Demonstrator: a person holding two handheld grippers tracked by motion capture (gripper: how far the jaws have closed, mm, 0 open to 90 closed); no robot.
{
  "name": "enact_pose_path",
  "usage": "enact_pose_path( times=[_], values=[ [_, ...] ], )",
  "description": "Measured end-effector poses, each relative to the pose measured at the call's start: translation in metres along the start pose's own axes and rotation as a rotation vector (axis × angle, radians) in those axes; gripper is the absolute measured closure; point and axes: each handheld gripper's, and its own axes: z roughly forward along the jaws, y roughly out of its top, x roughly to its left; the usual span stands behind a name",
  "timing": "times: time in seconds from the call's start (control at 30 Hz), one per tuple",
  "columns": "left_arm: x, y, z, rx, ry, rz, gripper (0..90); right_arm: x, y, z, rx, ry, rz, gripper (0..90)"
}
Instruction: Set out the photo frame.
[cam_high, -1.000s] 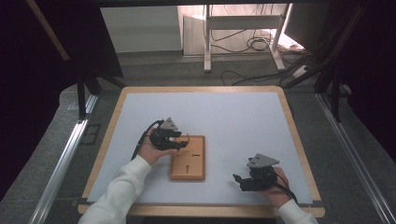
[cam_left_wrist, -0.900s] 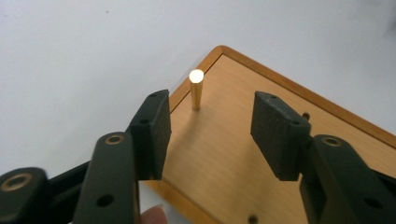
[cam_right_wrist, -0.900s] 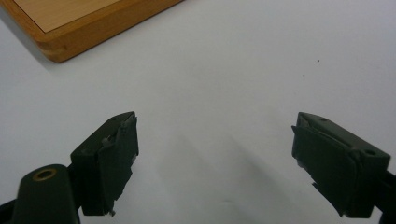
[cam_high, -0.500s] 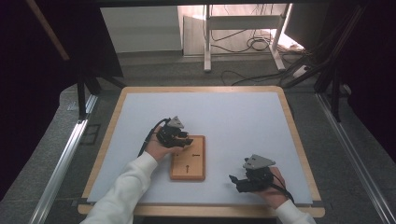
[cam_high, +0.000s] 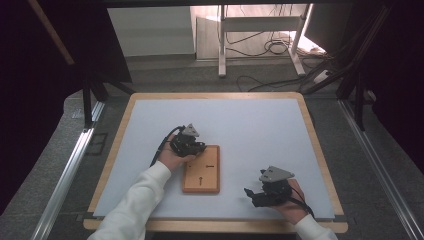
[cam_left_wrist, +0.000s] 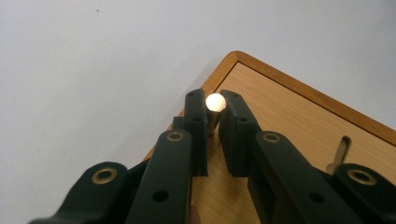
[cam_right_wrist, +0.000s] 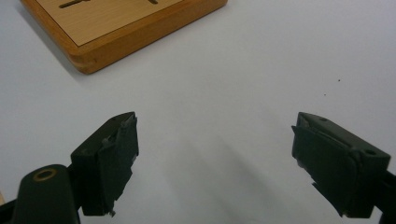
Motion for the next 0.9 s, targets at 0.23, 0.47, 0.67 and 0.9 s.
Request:
enact_pose_path(
  times=[0.23,0.47,0.67,0.9],
  values=[
    [0.002,0.0,0.003,-0.007,-0.015,-0.003,84.1,0.002,0.002,0.001,-0.006,0.014,-0.008,14.9],
    [0.008,0.001,0.002,0.002,-0.06,-0.039,84.4,0.005,0.005,0.002,-0.006,0.021,-0.014,14.9],
    [0.01,0.004,0.002,0.027,-0.074,-0.057,84.3,0.015,0.011,0.005,-0.012,0.034,-0.064,14.4],
    [0.01,0.006,0.002,0.044,-0.078,-0.063,84.3,0.03,0.018,0.008,-0.015,0.05,-0.122,14.0]
  ],
)
